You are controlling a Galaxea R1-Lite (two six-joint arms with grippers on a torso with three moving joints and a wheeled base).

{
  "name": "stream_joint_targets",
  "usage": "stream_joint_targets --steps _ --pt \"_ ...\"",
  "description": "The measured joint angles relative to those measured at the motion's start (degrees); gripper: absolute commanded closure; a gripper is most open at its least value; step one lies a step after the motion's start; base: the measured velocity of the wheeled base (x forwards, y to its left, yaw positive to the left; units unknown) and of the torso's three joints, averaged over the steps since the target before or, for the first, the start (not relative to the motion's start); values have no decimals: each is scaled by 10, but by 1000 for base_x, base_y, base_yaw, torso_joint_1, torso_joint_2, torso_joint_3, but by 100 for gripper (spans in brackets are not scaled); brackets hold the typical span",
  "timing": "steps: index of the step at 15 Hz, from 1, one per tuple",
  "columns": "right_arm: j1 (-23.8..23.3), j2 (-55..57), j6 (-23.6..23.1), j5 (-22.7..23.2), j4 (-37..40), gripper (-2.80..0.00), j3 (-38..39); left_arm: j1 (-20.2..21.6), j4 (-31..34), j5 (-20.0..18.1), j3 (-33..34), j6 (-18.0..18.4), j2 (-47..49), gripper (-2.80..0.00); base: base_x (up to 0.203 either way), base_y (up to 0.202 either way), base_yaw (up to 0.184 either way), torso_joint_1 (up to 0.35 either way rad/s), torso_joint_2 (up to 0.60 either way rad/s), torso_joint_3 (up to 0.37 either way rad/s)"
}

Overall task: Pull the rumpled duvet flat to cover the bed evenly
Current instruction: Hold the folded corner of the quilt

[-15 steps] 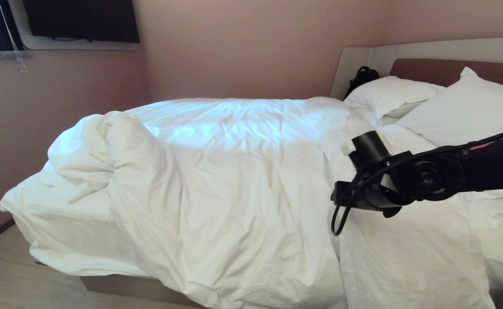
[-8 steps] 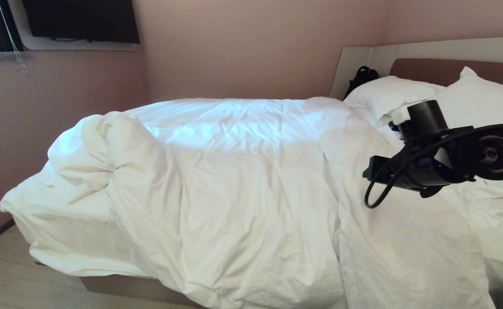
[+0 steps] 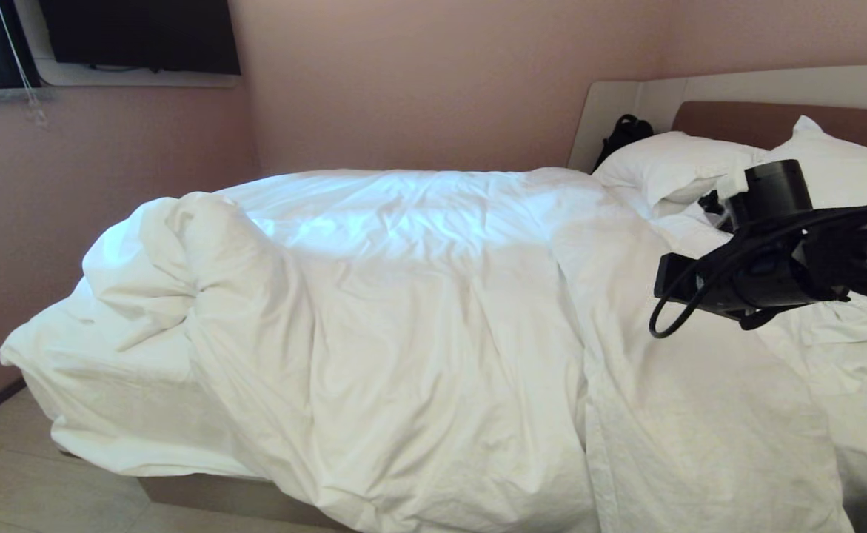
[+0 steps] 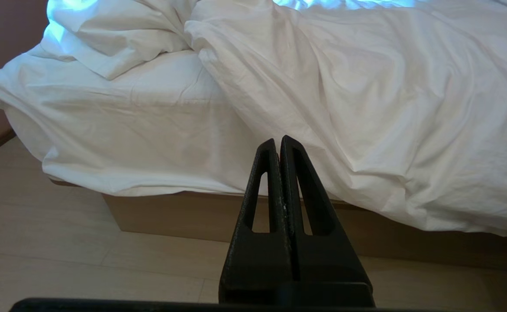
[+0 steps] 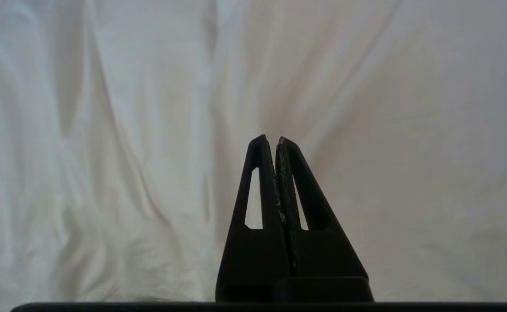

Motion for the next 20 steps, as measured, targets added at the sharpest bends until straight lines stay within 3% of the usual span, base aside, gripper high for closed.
stream_joint_targets --steps 4,9,12,20 --pt "-2 -45 0 32 5 0 4 0 0 0 0 0 0 0 0 0 0 0 0 0" --pt "2 -201 -2 44 29 0 11 0 0 0 0 0 0 0 0 0 0 0 0 0" --pt "4 -332 -14 20 57 0 35 0 0 0 0 0 0 0 0 0 0 0 0 0" --pt "-5 -684 -79 -94 109 0 210 0 0 0 0 0 0 0 0 0 0 0 0 0"
